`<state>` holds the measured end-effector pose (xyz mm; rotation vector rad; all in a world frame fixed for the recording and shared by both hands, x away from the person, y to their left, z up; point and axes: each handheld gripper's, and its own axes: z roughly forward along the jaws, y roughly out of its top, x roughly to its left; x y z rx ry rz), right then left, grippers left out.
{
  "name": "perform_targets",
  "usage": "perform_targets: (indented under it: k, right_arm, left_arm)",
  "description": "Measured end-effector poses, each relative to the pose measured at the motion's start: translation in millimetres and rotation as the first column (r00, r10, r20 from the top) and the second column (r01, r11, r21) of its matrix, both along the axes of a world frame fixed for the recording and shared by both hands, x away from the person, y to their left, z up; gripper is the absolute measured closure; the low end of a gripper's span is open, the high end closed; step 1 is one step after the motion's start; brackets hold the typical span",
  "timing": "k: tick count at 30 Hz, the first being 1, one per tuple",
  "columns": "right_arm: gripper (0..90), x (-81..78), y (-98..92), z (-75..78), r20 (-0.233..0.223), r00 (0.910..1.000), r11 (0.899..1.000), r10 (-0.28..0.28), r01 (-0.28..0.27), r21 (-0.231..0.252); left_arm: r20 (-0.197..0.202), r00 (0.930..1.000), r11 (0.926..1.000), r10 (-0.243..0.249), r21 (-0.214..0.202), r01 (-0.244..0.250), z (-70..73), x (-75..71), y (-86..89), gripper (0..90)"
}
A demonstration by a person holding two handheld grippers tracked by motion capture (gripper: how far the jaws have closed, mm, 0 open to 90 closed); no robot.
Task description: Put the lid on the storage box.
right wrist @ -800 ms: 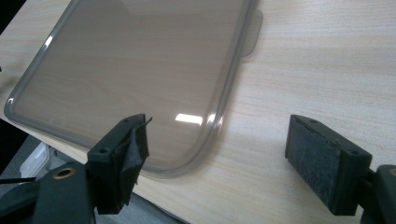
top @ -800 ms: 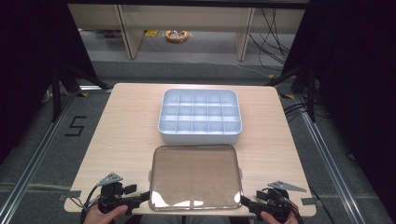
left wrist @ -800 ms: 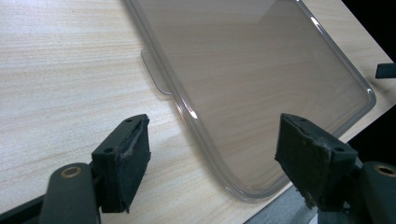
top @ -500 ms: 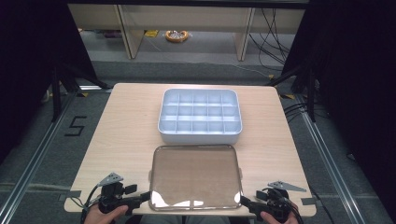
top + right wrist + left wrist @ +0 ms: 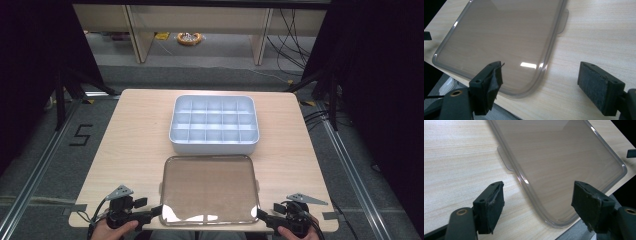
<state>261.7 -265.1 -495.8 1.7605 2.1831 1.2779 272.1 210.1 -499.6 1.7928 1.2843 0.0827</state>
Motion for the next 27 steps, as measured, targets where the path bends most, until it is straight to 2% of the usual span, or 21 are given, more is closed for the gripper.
perform_targets:
  k: [2, 3, 4, 5, 6, 7, 8, 9, 10, 11, 12, 14, 16, 17, 18, 19, 20, 22, 25, 26, 27]
  right_arm:
    - [21.0, -0.4, 1.2, 0.7, -0.012, 0.9999, 1.0, -0.002, 0.002, 0.013]
    - [21.0, 1.3, -0.6, -0.8, 0.026, 0.9996, 1.0, 0.006, -0.006, -0.015]
    - [21.0, 0.2, 2.1, -0.1, -0.004, 1.0, 1.0, -0.006, 0.006, 0.027]
    - [20.9, 0.5, 2.4, 0.5, -0.002, 1.0, 1.0, -0.003, 0.003, 0.025]
    - [20.8, 2.6, 0.1, -0.3, 0.018, 0.9997, 1.0, 0.017, -0.017, 0.0]
    - [20.8, 3.0, 0.8, -0.1, 0.013, 0.9999, 1.0, 0.01, -0.01, -0.008]
    - [20.8, 2.9, 3.4, 0.3, -0.004, 1.0, 1.0, -0.001, 0.001, 0.02]
    - [20.8, 4.6, 2.1, 0.2, 0.017, 0.9996, 1.0, 0.022, -0.023, 0.013]
    - [20.7, 5.4, 4.2, -0.2, 0.006, 0.9999, 1.0, 0.01, -0.01, 0.028]
    - [20.6, 6.7, 4.0, -0.5, 0.009, 0.9999, 1.0, 0.014, -0.015, 0.02]
    - [20.7, 9.4, 2.8, -1.6, 0.026, 0.9989, 0.999, 0.039, -0.039, 0.025]
    - [21.5, 13.4, 3.5, -2.5, 0.024, 0.9992, 0.999, 0.032, -0.033, 0.042]
    - [22.2, 16.1, 4.0, -2.5, 0.002, 1.0, 0.999, 0.004, -0.004, 0.053]
    - [22.8, 19.0, 1.1, -3.1, 0.016, 0.9998, 0.999, 0.016, -0.016, 0.039]
    - [23.6, 20.9, -0.2, -3.9, 0.015, 0.9999, 1.0, 0.001, -0.001, 0.02]
    - [24.3, 22.1, -1.0, -4.1, 0.004, 1.0, 1.0, -0.009, 0.009, 0.013]
    - [24.7, 22.1, 0.9, -4.0, -0.029, 0.9994, 0.998, -0.02, 0.022, 0.06]
    - [25.9, 26.4, 1.2, -6.7, -0.031, 0.9993, 0.998, -0.021, 0.023, 0.051]
    - [27.2, 30.1, 2.4, -8.3, -0.02, 0.9997, 0.998, 0.016, -0.015, 0.054]
    - [27.5, 28.2, 8.8, -4.9, -0.091, 0.9956, 0.996, -0.018, 0.026, 0.086]
    - [27.5, 28.2, 8.8, -4.9, -0.091, 0.9956, 0.996, -0.018, 0.026, 0.086]
  left_arm:
    - [-0.002, 1.0, 1.0, -0.001, -0.002, 0.001, 0.0, 0.2, -0.6, 25.2]
    - [0.007, 0.9999, 1.0, -0.007, 0.007, 0.007, 0.1, 0.4, -0.1, 25.2]
    - [0.007, 0.9999, 1.0, -0.007, 0.007, 0.007, 0.1, 0.4, -0.1, 25.2]
    - [0.008, 0.9999, 0.9999, -0.007, 0.008, 0.007, 0.0, 0.3, -0.3, 25.2]
    - [0.009, 0.9999, 0.9999, -0.006, 0.009, 0.006, 0.0, 0.4, -0.5, 25.2]
    - [0.008, 0.9999, 0.9999, -0.007, 0.01, 0.007, -0.1, 0.4, -0.7, 25.2]
    - [0.003, 1.0, 0.9999, -0.006, 0.009, 0.006, -0.1, 0.3, -1.1, 25.2]
    - [-0.005, 1.0, 1.0, -0.002, 0.003, 0.002, -0.2, -0.1, -1.9, 25.3]
    - [-0.006, 1.0, 1.0, -0.007, 0.0, 0.007, -0.6, 0.2, -2.1, 25.4]
    - [-0.004, 0.9998, 0.9998, -0.018, 0.008, 0.018, -0.9, 0.7, -1.6, 25.6]
    - [-0.013, 0.9999, 1.0, -0.009, -0.001, 0.009, -1.3, 0.6, -3.3, 25.7]
    - [-0.019, 0.9995, 0.9996, -0.024, -0.013, 0.023, -3.2, 1.8, -5.4, 24.6]
    - [-0.028, 0.9989, 0.999, -0.037, -0.027, 0.036, -5.0, 2.8, -8.1, 23.3]
    - [-0.034, 0.9988, 0.999, -0.036, -0.028, 0.035, -5.5, 3.3, -9.9, 24.0]
    - [-0.035, 0.9986, 0.999, -0.041, -0.02, 0.04, -6.0, 3.8, -11.2, 24.2]
    - [-0.041, 0.998, 0.9988, -0.049, -0.012, 0.048, -6.1, 3.9, -12.0, 24.2]
    - [-0.04, 0.9982, 0.9989, -0.046, -0.014, 0.045, -6.9, 4.3, -13.6, 25.0]
    - [-0.04, 0.9982, 0.999, -0.044, 0.003, 0.045, -7.8, 5.7, -13.8, 27.0]
    - [-0.051, 0.9981, 0.9995, -0.033, 0.002, 0.033, -9.2, 8.3, -13.5, 28.5]
    - [-0.061, 0.9977, 0.9995, -0.028, -0.014, 0.028, -10.1, 9.0, -14.0, 29.4]
    - [-0.061, 0.9977, 0.9995, -0.028, -0.014, 0.028, -10.1, 9.0, -14.0, 30.0]
